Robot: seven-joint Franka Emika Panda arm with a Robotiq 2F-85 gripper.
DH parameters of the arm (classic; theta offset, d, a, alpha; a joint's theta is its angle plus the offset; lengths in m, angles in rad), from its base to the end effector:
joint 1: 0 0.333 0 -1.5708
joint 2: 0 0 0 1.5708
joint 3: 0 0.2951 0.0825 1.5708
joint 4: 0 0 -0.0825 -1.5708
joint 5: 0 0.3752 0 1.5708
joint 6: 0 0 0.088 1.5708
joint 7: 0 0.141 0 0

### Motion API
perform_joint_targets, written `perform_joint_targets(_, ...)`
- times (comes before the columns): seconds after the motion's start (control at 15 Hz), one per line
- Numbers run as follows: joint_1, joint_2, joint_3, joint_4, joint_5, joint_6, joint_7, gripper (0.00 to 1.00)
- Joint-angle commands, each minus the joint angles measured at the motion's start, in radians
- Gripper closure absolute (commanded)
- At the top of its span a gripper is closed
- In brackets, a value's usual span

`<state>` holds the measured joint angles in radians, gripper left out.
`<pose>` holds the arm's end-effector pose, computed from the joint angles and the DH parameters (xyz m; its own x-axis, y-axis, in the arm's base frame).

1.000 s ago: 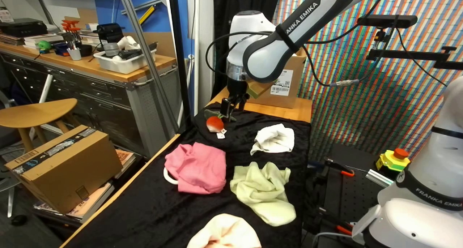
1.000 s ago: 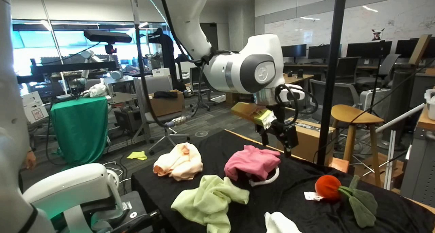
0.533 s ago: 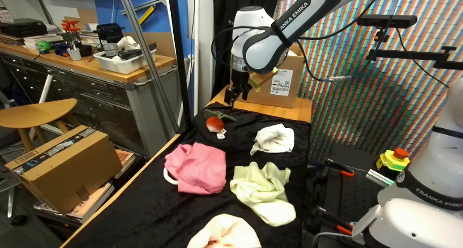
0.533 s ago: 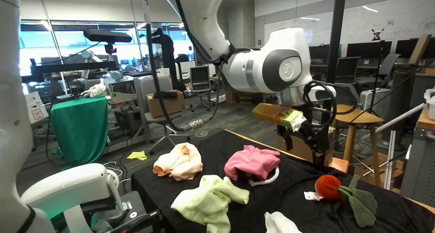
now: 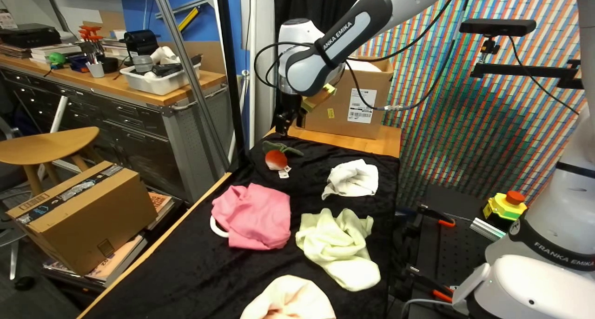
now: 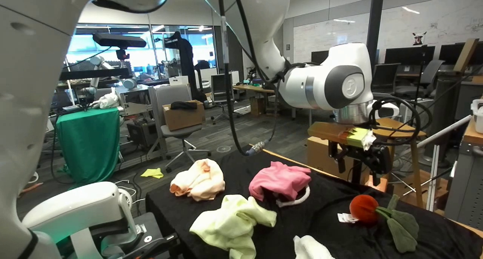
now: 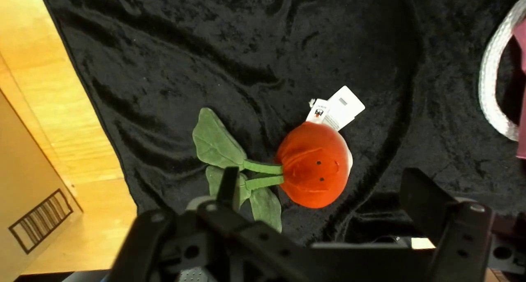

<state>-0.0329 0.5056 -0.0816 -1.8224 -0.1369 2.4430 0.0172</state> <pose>0.6441 -0.0749 0.2248 0.9940 -0.0117 0.1091 -0.0267 -0.9903 0.1365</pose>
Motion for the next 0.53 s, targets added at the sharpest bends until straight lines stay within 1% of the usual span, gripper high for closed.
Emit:
perform_joint_targets(0.0,-0.021,0.140,0.025,0.179,0.026,-0.047,-0.060,0.00)
perform_joint_targets(0.47,-0.028,0.305,0.038,0.350,0.052,-0.080,-0.057,0.00)
